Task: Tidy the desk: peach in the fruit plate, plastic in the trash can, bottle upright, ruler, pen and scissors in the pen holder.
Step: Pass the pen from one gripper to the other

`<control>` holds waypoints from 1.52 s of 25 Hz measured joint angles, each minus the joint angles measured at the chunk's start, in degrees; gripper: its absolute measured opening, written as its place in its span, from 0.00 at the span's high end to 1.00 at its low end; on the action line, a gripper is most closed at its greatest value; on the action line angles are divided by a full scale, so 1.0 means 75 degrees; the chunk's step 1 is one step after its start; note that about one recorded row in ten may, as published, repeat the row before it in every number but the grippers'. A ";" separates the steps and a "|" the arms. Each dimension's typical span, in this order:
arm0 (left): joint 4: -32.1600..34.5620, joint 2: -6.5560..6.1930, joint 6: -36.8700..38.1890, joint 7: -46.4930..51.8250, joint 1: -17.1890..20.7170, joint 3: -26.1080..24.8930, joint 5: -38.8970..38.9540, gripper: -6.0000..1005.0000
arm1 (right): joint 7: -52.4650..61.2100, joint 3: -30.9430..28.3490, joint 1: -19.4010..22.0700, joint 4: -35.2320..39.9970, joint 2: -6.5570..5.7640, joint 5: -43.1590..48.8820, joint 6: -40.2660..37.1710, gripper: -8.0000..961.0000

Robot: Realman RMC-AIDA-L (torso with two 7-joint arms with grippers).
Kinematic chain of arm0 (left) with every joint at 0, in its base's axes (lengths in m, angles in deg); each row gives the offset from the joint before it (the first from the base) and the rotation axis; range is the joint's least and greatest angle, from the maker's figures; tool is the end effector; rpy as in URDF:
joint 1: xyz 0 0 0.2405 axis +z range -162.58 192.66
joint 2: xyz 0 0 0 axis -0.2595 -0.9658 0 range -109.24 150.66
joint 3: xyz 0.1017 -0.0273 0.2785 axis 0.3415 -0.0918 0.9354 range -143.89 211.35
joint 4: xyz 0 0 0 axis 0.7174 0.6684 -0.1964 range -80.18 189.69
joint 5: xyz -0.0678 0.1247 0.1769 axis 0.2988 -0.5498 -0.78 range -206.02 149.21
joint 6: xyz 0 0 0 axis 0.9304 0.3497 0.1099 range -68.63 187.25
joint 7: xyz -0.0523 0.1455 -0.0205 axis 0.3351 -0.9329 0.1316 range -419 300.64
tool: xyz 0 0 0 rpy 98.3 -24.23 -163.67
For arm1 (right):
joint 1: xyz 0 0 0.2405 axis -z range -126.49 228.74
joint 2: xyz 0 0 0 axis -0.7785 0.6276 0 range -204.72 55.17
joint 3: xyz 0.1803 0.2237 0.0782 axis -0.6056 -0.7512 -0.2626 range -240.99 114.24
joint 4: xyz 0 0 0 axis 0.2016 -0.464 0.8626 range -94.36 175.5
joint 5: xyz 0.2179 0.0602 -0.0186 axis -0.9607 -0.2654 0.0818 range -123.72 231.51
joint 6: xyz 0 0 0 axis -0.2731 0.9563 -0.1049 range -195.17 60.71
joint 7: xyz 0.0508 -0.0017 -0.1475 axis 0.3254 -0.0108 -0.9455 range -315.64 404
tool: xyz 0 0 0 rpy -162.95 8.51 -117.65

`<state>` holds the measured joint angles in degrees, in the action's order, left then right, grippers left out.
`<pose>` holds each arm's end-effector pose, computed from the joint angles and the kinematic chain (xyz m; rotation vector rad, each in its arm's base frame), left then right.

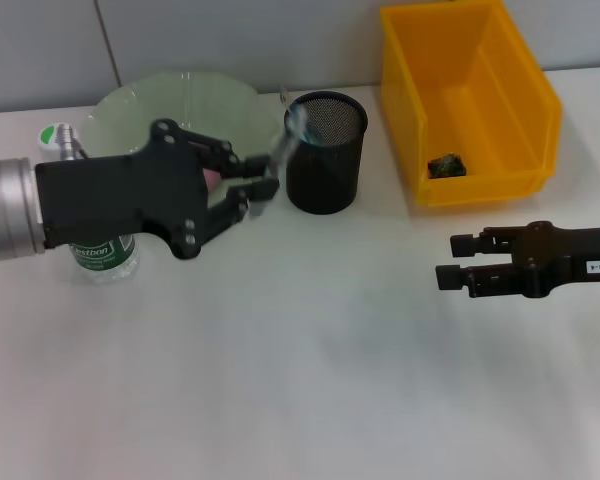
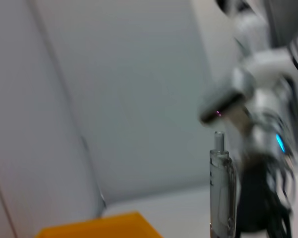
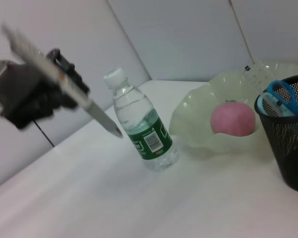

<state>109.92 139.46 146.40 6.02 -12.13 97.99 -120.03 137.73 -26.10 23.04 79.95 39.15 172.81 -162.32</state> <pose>-0.2059 0.3742 -0.0195 -2.7260 0.2253 -0.7988 0.3308 0.3522 0.0144 -2.7089 0.9681 0.6283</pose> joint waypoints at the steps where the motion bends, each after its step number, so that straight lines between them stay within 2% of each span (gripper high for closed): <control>1: -0.0097 0.0004 -0.0027 0.0121 0.0067 0.0031 0.0263 0.85 | -0.0091 0.0001 0.0000 -0.0007 -0.0027 0.0007 -0.0001 0.22; 4: -0.0585 0.0010 -0.0076 0.0443 0.0231 0.0389 0.1454 0.85 | -0.0367 -0.0001 -0.0024 -0.0046 -0.0085 -0.0037 -0.0011 0.22; 7: -0.0886 0.0022 -0.0221 0.0531 0.0316 0.0929 0.2321 0.85 | -0.0656 -0.0002 -0.0049 -0.0017 -0.0064 -0.0219 -0.0120 0.22; 13: -0.1140 0.0029 -0.1326 0.0604 0.0434 0.2354 0.3796 0.85 | -0.1535 -0.0001 0.0193 -0.0005 -0.0035 -0.1266 -0.0317 0.22; 17: -0.1138 0.0004 -0.1744 0.0734 0.0397 0.2912 0.4038 0.85 | -0.1883 -0.0002 0.0293 -0.0002 -0.0041 -0.1664 -0.0435 0.22; 24: -0.1120 -0.0027 -0.2015 0.0905 0.0347 0.3030 0.4000 0.85 | -0.2130 -0.0364 0.0241 0.0045 -0.0069 -0.1770 -0.0811 0.22; 28: -0.0945 -0.0065 -0.2068 0.1101 0.0323 0.3018 0.3618 0.85 | -0.2142 -0.0462 0.0195 0.0055 -0.0057 -0.1774 -0.1044 0.22; 30: -0.0551 -0.0083 -0.2098 0.1433 0.0307 0.2942 0.2981 0.85 | -0.2068 -0.0503 0.0197 0.0059 -0.0072 -0.1776 -0.1169 0.23; 33: 0.0408 -0.0088 -0.2214 0.2235 0.0265 0.2756 0.1490 0.84 | -0.1696 -0.0701 0.0235 0.0067 -0.0114 -0.1779 -0.1370 0.23; 36: 0.1121 -0.0083 -0.2212 0.2954 0.0155 0.2628 0.0319 0.84 | -0.1032 -0.0879 0.0275 0.0078 -0.0233 -0.1781 -0.1615 0.23; 38: 0.1599 -0.0084 -0.2188 0.3339 0.0115 0.2556 -0.0400 0.84 | -0.0018 -0.0936 0.0291 0.0127 -0.0423 -0.1754 -0.1881 0.23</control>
<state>121.91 138.83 129.99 31.06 -11.26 117.16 -123.03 137.59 -33.12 25.23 80.91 35.98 159.65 -176.42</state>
